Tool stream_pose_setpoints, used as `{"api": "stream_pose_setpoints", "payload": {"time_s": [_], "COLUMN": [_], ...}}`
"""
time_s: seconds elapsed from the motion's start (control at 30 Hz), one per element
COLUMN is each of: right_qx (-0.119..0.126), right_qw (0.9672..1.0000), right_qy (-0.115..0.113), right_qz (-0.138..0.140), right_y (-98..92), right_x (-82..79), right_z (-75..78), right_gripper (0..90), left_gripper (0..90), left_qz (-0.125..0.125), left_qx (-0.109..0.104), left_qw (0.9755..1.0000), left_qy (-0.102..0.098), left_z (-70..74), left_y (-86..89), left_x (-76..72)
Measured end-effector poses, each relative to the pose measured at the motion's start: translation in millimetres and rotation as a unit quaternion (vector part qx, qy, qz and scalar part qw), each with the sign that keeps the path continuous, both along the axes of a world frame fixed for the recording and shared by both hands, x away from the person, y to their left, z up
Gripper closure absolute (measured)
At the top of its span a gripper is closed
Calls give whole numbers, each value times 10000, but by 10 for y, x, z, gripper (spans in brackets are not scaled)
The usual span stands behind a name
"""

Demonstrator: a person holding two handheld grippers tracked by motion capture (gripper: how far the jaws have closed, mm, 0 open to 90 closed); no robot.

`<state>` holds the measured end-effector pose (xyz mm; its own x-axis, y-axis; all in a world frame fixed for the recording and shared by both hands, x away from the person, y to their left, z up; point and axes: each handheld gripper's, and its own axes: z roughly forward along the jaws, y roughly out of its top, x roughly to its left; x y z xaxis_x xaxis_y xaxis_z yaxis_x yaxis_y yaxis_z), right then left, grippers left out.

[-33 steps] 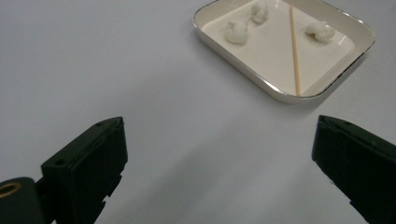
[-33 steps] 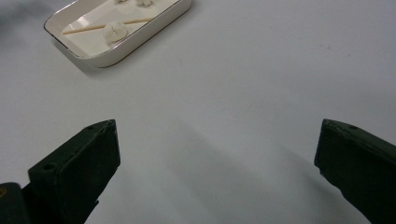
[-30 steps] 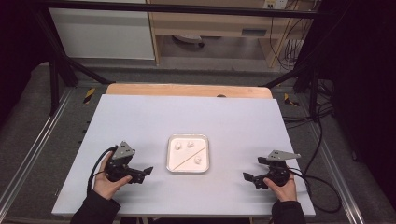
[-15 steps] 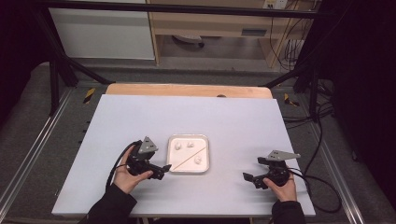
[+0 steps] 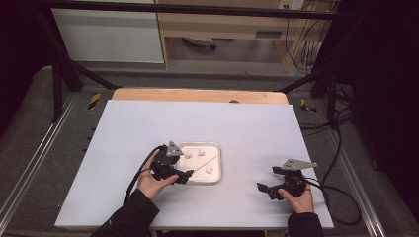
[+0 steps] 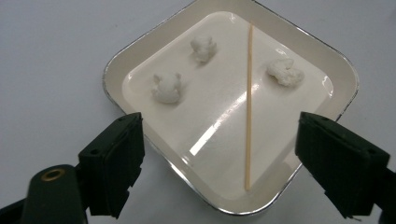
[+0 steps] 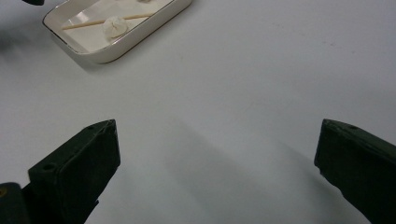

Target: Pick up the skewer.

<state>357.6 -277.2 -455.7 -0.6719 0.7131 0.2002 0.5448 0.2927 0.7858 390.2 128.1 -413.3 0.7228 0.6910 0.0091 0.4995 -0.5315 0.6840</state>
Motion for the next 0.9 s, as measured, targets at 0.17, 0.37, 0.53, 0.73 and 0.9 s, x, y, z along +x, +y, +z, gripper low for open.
{"api": "stream_pose_setpoints", "payload": {"time_s": [0.17,0.37,0.53,0.73,0.9], "right_qx": [5,5,-16,-5,10], "right_qw": [10000,10000,10000,10000,10000], "right_qy": [4,-1,-6,-11,-7], "right_qz": [12,19,29,37,31], "right_y": [2,1,2,3,2], "right_x": [1,2,3,3,2], "right_z": [-2,-2,-4,-5,-2], "right_gripper": [7,7,7,7,7], "left_gripper": [277,432,579,725,786], "left_qz": [-66,-174,-288,-341,-374], "left_qx": [6,87,166,284,322], "left_qw": [9998,9993,9988,9983,9982], "left_qy": [161,319,352,382,340], "left_z": [-53,-115,-155,-198,-220], "left_y": [-126,-249,-311,-334,-340], "left_x": [45,87,101,121,128]}}
